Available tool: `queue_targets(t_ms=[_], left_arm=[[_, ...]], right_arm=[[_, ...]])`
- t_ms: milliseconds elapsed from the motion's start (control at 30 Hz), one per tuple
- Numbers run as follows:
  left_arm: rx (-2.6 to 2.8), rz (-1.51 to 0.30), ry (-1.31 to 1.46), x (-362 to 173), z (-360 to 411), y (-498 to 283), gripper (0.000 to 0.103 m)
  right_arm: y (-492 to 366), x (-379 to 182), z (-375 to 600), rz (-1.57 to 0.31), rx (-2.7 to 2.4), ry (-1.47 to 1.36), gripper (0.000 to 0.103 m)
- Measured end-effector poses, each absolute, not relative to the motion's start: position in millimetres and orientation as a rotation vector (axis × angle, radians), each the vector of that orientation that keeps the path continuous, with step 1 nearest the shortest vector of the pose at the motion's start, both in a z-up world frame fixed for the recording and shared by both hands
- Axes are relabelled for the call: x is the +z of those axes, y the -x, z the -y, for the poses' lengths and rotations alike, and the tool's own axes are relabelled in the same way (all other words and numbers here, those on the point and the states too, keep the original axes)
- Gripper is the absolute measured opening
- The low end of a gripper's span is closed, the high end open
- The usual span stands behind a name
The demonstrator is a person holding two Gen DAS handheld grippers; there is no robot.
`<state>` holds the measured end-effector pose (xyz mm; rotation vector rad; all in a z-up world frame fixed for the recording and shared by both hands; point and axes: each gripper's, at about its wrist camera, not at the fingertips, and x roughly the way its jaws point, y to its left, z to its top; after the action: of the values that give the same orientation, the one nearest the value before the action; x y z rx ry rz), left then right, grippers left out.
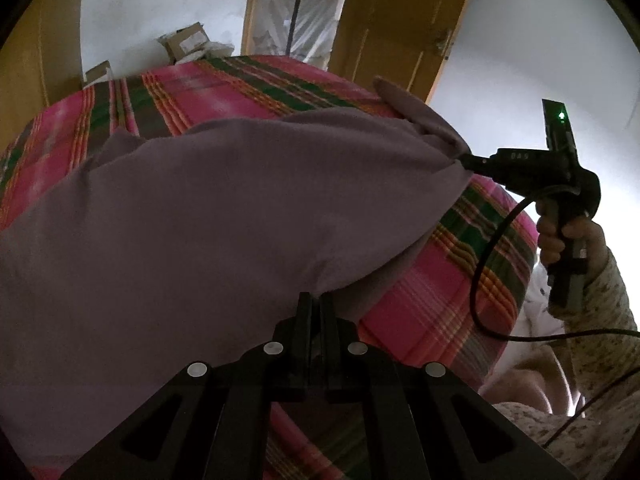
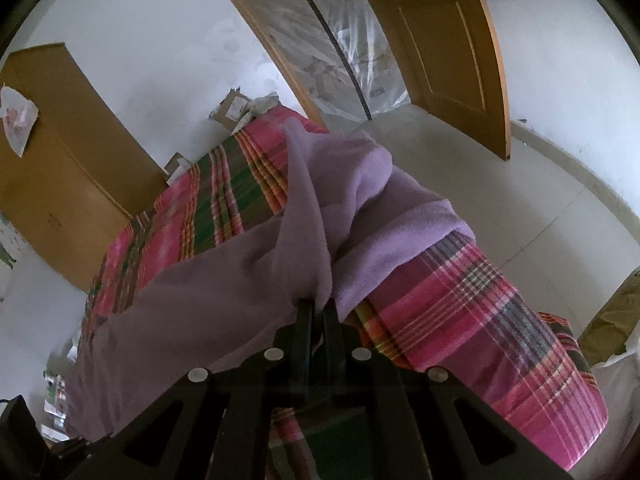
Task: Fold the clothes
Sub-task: 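Lift the garment edge with the right tool and fold it toward the left tool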
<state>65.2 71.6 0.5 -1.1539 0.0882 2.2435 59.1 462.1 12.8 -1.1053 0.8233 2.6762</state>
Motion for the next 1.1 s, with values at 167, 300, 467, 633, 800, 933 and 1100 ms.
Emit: queue_targets(t_ms=[167,300,467,633,800,933,1100], left_arm=[[2.223,-0.076,1.164,-0.8,-71.5,-64.9,0.006],[2.187,-0.076,1.152,4.1,-72.1,-66.9,0.008],[2.138,-0.026,1.07,20.1,-71.2,-70.1,0.018],[2.157,0.078,1.102,23.5,-75.2,-42.8,0.023],[2.142,0.091,1.174,12.4,-87.5,-25.1,0.023],[2.118,0.071,1.211,3.9,-97.3,-20.0,0.023],[2.109,0.071,1.226,0.4,-109.1,-12.8,0.023]], right_arm=[[-59.5,7.9,-466.5,-0.853,2.652,1.139,0.011],[-61.9,12.3,-473.1,-0.867,2.666,1.148,0.014],[-62.1,35.3,-476.5,-0.767,2.715,1.093,0.025],[-31.8,58.2,-478.5,-0.618,2.753,1.064,0.033],[20.5,60.2,-469.2,-0.488,2.758,1.157,0.035],[54.2,50.9,-463.6,-0.392,2.718,1.233,0.035],[75.5,42.7,-464.1,-0.311,2.66,1.279,0.003]])
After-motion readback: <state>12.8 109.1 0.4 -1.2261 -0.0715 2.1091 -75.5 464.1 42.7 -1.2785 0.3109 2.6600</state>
